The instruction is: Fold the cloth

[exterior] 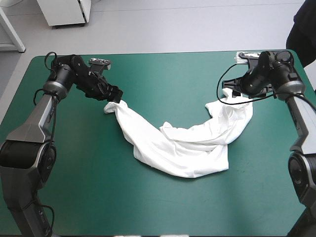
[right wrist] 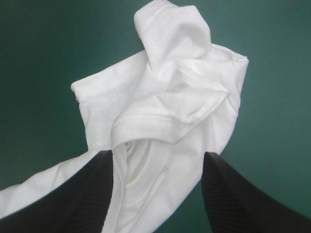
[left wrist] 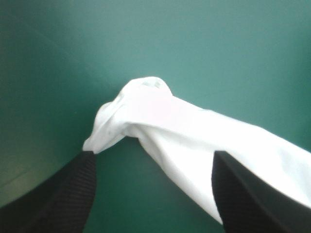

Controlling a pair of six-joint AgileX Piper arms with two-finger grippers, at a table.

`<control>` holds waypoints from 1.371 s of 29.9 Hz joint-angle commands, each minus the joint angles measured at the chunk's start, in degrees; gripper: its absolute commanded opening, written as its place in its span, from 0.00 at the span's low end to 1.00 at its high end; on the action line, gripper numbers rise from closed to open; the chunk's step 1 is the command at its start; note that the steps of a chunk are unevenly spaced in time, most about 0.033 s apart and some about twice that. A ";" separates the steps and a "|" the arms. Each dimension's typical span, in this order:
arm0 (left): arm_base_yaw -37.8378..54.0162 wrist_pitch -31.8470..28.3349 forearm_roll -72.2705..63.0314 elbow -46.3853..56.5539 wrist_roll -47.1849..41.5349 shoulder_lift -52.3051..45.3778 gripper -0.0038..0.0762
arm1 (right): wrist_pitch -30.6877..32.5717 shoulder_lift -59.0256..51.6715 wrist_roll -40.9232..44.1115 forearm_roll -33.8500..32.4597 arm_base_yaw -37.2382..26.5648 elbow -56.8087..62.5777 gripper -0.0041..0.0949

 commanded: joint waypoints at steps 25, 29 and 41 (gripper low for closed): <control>-0.05 -2.49 4.61 -3.74 -1.73 5.31 0.53 | 4.03 -8.65 -0.65 2.18 -0.46 -1.81 0.52; 0.06 -2.48 4.71 -3.74 -1.73 7.68 0.53 | 4.14 -8.65 -0.65 2.18 -0.46 -1.81 0.52; 0.06 -1.84 4.61 -3.74 -2.50 10.44 0.02 | 5.77 -11.30 -2.11 5.85 -0.34 0.57 0.52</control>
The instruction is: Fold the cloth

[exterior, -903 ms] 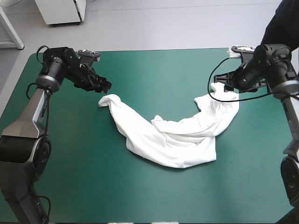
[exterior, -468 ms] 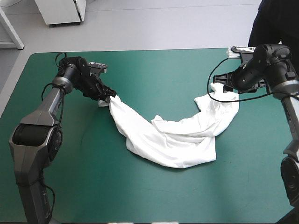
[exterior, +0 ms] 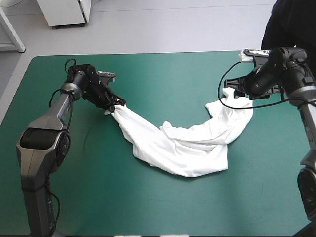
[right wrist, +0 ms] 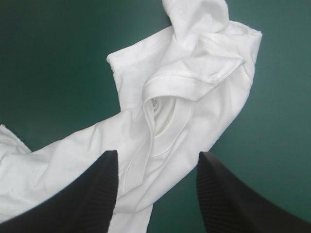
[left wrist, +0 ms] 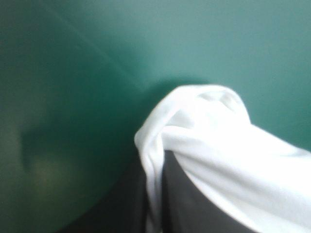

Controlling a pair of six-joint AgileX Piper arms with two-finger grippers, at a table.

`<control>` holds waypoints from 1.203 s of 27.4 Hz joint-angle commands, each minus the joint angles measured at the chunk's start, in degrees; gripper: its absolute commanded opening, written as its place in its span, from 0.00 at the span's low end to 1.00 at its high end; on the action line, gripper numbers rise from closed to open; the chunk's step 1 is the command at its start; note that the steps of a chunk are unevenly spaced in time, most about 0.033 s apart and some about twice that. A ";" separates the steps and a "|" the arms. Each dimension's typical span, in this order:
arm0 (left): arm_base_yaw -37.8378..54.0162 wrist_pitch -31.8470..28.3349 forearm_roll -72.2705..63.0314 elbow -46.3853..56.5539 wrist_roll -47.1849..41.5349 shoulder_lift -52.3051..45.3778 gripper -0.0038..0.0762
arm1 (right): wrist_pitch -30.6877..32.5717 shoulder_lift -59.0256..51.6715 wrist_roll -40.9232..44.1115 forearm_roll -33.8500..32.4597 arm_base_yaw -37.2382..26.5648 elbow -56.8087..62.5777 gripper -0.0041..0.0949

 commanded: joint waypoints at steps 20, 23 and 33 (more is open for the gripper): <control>0.02 0.89 -2.32 -1.02 0.45 -2.32 0.02 | -2.49 -16.10 1.74 -2.96 11.62 27.68 0.52; 0.02 0.50 -3.55 -1.02 0.45 -2.32 0.02 | -7.01 -16.43 2.00 -0.53 11.62 34.07 0.52; 0.02 0.38 -3.63 -1.02 0.45 -2.32 0.02 | -19.65 -15.06 2.56 2.66 14.35 46.09 0.52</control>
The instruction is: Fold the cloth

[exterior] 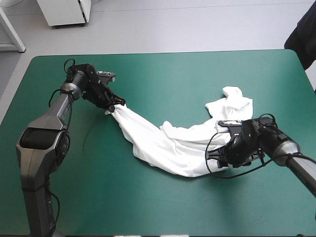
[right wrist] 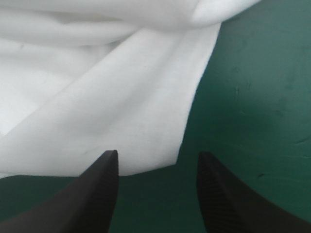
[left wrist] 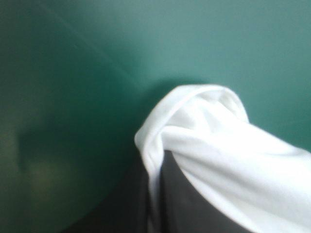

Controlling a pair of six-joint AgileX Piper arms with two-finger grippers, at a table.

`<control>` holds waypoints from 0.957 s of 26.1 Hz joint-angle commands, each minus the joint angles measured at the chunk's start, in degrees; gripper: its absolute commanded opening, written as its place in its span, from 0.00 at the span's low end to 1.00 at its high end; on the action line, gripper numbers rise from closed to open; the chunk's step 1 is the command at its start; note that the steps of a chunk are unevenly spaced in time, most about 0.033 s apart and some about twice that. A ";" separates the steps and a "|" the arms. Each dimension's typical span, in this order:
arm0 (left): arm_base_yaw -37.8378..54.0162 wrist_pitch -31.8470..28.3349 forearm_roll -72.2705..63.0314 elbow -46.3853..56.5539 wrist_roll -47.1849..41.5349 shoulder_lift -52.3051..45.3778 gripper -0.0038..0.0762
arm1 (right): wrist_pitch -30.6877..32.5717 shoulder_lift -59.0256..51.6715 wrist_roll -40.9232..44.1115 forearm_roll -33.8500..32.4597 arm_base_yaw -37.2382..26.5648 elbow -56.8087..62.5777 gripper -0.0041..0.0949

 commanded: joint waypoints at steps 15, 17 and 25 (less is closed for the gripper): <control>-0.09 1.83 -2.31 -1.26 -0.13 -3.29 0.02 | -2.94 7.19 -0.80 2.50 0.20 1.22 0.03; -0.09 2.28 -2.31 -1.38 -0.13 -4.49 0.02 | -1.74 5.85 -0.89 2.27 0.20 0.76 0.02; -0.19 6.24 -3.28 -4.86 0.52 -12.21 0.02 | 2.12 -3.24 -0.89 1.15 0.20 -6.54 0.03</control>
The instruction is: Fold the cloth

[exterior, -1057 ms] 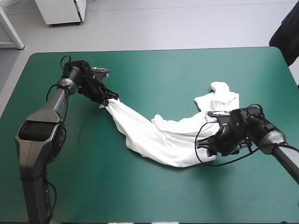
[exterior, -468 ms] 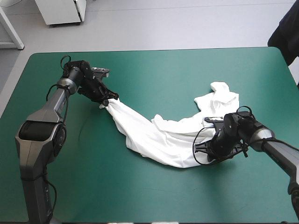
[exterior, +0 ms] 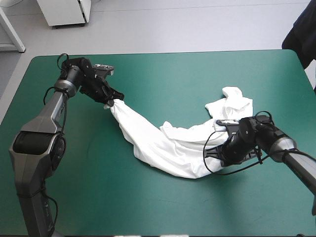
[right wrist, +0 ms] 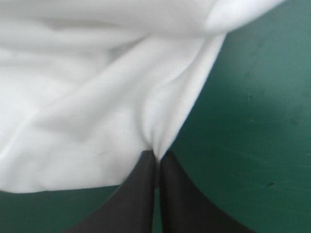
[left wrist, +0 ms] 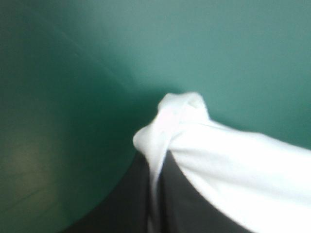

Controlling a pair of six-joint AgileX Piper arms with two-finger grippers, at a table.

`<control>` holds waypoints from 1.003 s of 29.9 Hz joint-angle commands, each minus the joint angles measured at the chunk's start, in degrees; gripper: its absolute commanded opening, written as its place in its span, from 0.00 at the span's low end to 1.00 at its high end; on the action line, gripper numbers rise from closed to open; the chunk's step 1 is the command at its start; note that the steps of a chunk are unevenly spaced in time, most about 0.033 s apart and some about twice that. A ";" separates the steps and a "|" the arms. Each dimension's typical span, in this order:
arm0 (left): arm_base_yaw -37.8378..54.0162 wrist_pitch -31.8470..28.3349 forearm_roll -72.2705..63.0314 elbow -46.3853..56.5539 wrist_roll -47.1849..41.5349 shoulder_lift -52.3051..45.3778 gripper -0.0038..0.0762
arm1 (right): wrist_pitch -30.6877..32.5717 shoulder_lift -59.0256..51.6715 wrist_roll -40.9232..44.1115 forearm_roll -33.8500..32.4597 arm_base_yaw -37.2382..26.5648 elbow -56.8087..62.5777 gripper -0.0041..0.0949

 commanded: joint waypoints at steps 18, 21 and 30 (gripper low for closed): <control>-0.19 2.71 -9.60 -8.27 1.43 -38.18 0.02 | 16.18 -14.41 -4.31 -5.73 0.06 -49.82 0.03; -0.19 1.34 -11.39 -12.60 1.43 -41.52 0.02 | 16.28 -14.41 -5.37 -5.73 0.06 -58.43 0.03; -0.19 -2.79 -17.64 -31.69 1.43 -44.66 0.02 | 16.28 -14.41 -10.80 0.04 0.06 -79.62 0.03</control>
